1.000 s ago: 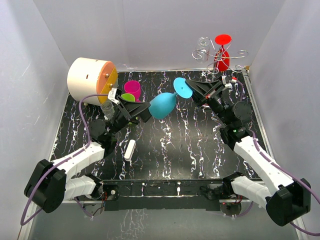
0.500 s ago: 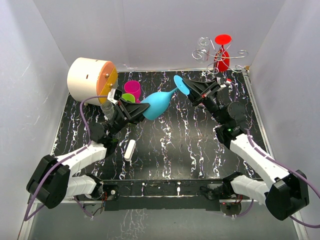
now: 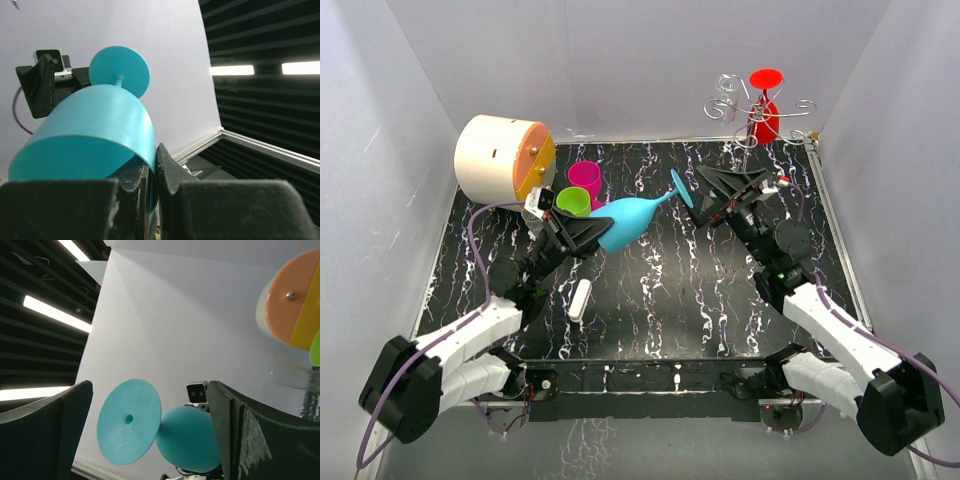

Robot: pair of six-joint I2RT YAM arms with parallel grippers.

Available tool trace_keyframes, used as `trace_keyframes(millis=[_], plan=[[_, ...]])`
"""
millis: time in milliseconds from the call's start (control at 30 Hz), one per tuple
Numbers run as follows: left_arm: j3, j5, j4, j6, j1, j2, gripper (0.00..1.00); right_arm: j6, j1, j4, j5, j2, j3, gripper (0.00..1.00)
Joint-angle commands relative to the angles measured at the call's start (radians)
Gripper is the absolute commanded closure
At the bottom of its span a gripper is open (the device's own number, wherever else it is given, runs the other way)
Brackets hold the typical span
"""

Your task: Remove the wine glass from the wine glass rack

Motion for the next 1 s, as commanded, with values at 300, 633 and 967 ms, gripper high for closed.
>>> trace_keyframes(millis=[300, 633, 967], plan=[[0.386, -0.152, -1.512, 0.651, 0.003, -0.296, 1.00, -0.852, -0.008, -0.672, 0.305, -0.241, 0.150, 0.02], [0.721, -0.111, -1.861, 0.953, -0.001, 0.102, 1.00, -1.083, -0.007, -0.870, 0.440, -0.342, 0.159, 0.02], [1.195, -0.410, -2.234, 1.216, -0.101, 0.600, 1.00, -1.162, -0.008, -0.884, 0.481, -0.362, 0.176, 0.02]])
